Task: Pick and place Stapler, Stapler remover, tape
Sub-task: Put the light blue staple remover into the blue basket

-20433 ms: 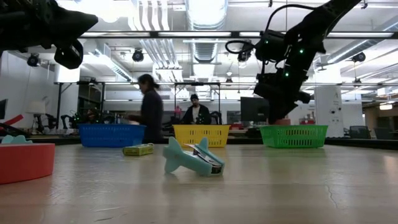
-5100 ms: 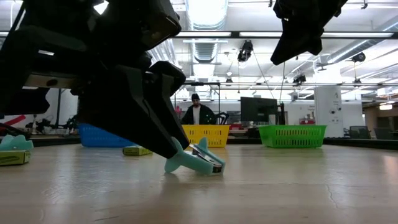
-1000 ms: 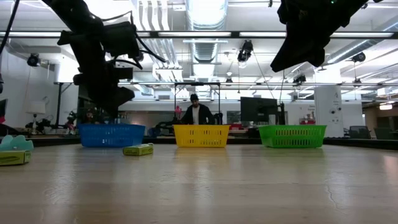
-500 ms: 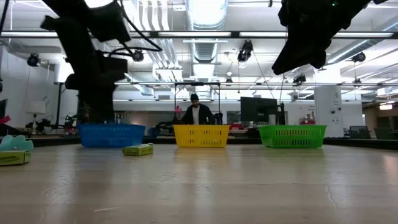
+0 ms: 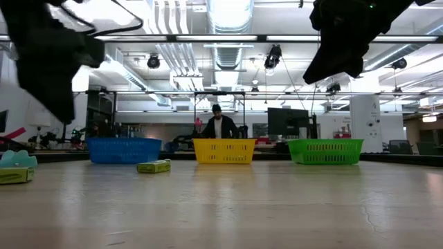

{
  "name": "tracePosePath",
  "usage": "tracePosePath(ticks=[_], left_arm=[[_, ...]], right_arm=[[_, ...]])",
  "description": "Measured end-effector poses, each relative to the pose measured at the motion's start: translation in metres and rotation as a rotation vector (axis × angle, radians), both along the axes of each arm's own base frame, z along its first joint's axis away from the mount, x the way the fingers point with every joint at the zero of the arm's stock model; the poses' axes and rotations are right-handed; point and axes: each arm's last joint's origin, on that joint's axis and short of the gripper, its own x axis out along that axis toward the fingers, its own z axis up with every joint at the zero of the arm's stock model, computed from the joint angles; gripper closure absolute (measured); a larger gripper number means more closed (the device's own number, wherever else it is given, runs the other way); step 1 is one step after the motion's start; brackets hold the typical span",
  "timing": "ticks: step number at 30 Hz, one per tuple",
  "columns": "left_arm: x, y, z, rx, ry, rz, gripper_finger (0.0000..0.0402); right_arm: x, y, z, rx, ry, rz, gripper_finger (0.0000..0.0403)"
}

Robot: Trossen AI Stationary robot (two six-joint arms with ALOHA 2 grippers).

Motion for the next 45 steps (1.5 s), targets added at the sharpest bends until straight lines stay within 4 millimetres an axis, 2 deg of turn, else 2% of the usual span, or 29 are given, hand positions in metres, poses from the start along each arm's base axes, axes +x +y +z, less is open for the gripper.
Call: tracePosePath(ticks=[7,14,23,29,34,45], left_arm=[[-0.012,-0.019,-0.011,-0.008,0.115,0.053,0.0234],[-0.012,-0.03,-0.021,-0.027,0.178,0.054,0.0234],[-0.015,-0.033,-0.045,-0.081,0.268,0.069,0.0234],[-0.015,-0.033,-0.048,-0.086,0.255,0.055,0.0239],[-0.015,-0.033,-0.047,-0.078,0.248,0.033,0.0262],[-0.014,-0.032,-0.047,-0.041,0.224,0.019,0.0345]], right_arm=[[0.001,0.0,0.001,0.003,-0.013,0.001,0.0332],[0.001,0.0,0.001,0.004,-0.015,0.001,0.0328],[0.001,0.0,0.001,0.004,-0.015,0.001,0.0343],[0.001,0.0,0.001,0.004,-0.014,0.002,0.034],[0.001,0.0,0.0,0.003,-0.012,0.002,0.0334],[0.0,0.0,-0.001,0.003,-0.011,0.001,0.0336]])
